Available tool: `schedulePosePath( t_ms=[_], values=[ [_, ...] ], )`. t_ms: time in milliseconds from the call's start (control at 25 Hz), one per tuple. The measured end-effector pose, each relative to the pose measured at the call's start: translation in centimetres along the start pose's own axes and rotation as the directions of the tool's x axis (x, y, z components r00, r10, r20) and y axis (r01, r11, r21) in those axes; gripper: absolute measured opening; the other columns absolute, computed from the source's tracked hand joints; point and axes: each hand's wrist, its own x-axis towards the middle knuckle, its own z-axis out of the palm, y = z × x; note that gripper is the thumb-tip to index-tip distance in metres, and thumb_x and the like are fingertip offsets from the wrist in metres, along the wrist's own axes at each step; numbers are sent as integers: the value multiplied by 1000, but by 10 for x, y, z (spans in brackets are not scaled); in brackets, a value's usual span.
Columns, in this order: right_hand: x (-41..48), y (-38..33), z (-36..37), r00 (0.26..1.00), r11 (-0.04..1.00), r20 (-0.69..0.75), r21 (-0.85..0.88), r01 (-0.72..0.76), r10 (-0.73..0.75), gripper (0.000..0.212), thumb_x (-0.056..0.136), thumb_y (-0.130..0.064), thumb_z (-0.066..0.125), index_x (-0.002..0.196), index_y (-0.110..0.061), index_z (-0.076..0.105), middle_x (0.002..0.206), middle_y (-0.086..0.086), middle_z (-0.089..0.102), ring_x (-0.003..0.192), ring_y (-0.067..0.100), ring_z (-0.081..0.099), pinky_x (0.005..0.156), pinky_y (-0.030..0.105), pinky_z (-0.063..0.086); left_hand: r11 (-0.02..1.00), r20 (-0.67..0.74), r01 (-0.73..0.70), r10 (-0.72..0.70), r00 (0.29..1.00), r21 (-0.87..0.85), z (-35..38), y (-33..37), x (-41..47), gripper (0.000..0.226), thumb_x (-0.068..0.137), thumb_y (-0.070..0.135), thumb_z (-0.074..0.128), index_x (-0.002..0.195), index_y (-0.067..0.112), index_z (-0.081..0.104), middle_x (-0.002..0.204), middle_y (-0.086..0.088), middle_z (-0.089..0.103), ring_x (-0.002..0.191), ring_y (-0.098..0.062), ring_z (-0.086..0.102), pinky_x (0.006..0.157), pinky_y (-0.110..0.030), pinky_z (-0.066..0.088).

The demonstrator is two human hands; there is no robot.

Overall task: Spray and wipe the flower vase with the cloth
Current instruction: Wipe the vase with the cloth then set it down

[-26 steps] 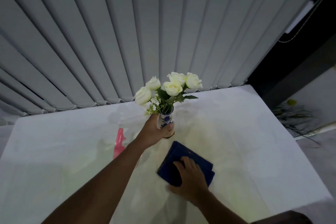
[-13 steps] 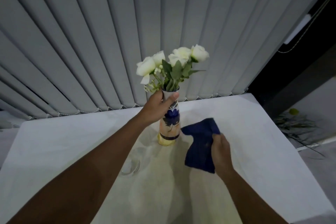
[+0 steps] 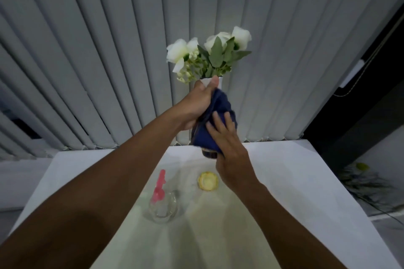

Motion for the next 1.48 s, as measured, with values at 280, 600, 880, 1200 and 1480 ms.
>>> schedulePosePath(
  t_ms=[280, 600, 880, 1200, 1480],
  values=[
    [-85, 21, 21, 970, 970, 124, -98, 221, -209, 42, 107, -7, 29, 128, -5, 65, 146, 8, 55, 145, 28, 39, 119, 46, 32, 1000, -4, 5, -5, 1000, -14, -15, 5, -7, 65, 102, 52, 38, 154, 17, 22, 153, -5, 41, 138, -22, 43, 117, -46, 36],
    [-47, 34, -14, 380, 317, 18, 515, -796, 925, 24, 102, -16, 48, 91, -22, 68, 93, 6, 74, 94, 31, 70, 85, 43, 54, 998, 36, -16, 19, 999, -64, -25, 5, -8, 58, 102, 51, 38, 151, 20, 36, 147, -10, 54, 133, -25, 55, 115, -46, 42],
    [57, -22, -50, 736, 595, -21, 605, -529, 676, 20, 103, -21, 51, 105, -29, 69, 95, -4, 73, 88, 8, 68, 82, 38, 56, 998, 135, -38, 45, 990, -49, -13, -2, -22, 45, 106, 44, 33, 131, 15, 56, 107, -1, 75, 103, -17, 71, 87, -30, 59],
    [-67, -30, 16, 900, 780, -85, 539, -319, 427, 70, 83, 14, 49, 145, -17, 49, 155, -5, 46, 145, 22, 40, 113, 25, 38, 991, 18, -45, 48, 999, -126, -25, 5, -24, 49, 105, 46, 34, 143, 16, 43, 126, -8, 66, 114, -18, 66, 104, -38, 50],
    [-20, -43, -5, 273, -195, 350, 863, -466, 896, 19, 103, -26, 53, 107, -24, 71, 100, 5, 79, 95, 31, 73, 87, 50, 58, 996, 69, -46, 51, 996, -77, -22, 2, -29, 55, 101, 48, 40, 146, 16, 42, 123, -6, 66, 119, -21, 64, 107, -40, 49]
  ],
)
